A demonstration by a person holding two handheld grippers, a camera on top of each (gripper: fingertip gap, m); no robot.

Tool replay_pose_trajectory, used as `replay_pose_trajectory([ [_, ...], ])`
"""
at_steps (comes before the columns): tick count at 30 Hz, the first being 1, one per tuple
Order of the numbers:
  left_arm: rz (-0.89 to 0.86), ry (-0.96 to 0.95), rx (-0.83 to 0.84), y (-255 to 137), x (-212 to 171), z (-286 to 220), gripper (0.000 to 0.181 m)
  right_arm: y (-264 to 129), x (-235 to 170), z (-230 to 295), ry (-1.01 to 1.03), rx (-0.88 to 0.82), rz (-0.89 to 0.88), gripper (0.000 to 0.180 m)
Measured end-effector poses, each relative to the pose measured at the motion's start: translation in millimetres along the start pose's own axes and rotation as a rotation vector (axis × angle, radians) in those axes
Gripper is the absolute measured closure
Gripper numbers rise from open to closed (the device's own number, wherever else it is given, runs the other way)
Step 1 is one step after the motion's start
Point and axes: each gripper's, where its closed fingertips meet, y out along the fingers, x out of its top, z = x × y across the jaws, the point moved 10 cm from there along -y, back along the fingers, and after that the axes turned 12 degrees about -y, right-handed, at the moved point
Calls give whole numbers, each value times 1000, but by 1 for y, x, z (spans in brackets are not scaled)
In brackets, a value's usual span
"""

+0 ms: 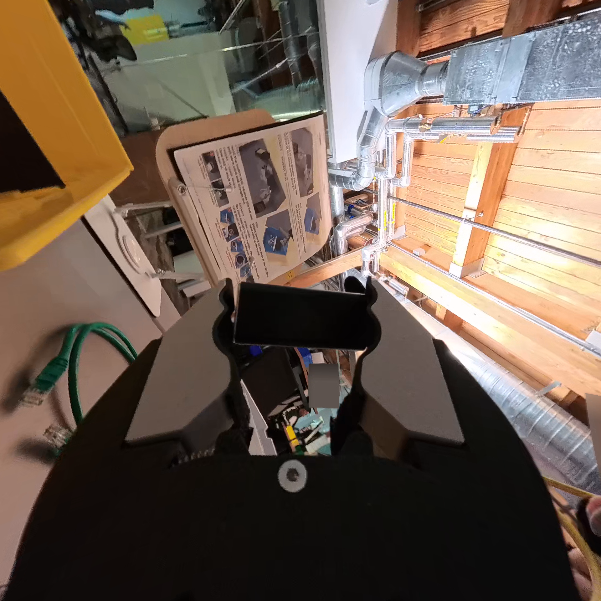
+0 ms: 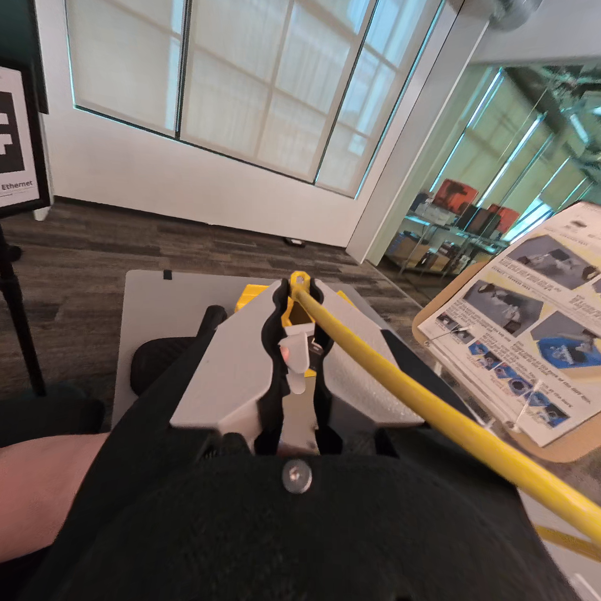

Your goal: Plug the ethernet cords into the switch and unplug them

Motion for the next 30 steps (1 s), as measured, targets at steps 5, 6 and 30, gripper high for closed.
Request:
replay_pose_trajectory([
  [5, -33, 77, -37, -1, 1, -12, 102, 47, -39, -8, 186, 92, 85, 169],
  [6, -38, 73, -40, -1, 2, -13, 102, 56, -49, -12, 204, 69, 101, 169],
  [30, -123, 159, -213, -8, 7, -31, 102, 94, -97, -21, 112, -22, 123, 168],
])
